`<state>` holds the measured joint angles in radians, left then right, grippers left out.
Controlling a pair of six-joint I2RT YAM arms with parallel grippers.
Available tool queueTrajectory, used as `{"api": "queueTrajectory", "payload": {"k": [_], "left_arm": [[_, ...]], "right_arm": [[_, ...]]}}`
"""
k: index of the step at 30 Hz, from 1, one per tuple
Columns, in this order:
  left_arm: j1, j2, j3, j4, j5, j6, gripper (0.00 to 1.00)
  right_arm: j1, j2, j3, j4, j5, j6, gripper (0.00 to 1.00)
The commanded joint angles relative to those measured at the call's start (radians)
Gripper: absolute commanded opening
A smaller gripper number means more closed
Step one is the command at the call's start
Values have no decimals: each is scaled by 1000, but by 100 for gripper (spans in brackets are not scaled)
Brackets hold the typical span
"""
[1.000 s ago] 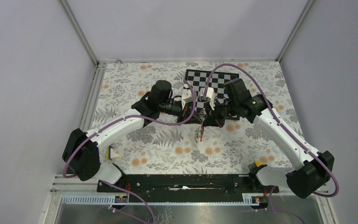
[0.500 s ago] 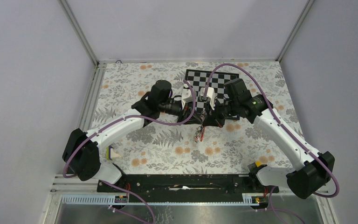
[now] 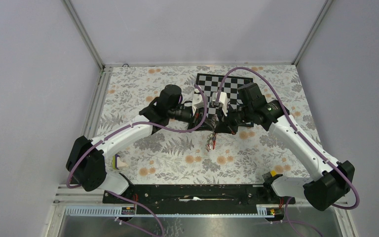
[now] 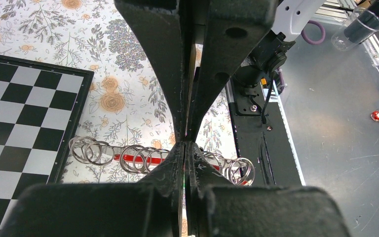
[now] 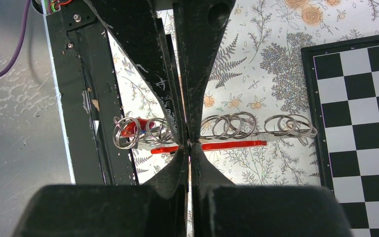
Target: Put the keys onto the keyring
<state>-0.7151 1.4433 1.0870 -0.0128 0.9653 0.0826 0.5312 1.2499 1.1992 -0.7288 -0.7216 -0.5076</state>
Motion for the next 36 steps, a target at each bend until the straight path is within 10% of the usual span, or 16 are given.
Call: {"api": "queueTrajectory", "payload": {"k": [1, 15, 36], "left_arm": [[-4, 5, 32, 21, 26, 7, 0], [14, -45, 49, 9, 60, -49, 0], [22, -46, 33, 131, 103, -170, 0]], "right_arm": [[10, -33, 8, 36, -9, 7, 0], [-2, -92, -82, 96, -15, 6, 28], [-4, -60, -110, 136, -106, 33, 11]]}}
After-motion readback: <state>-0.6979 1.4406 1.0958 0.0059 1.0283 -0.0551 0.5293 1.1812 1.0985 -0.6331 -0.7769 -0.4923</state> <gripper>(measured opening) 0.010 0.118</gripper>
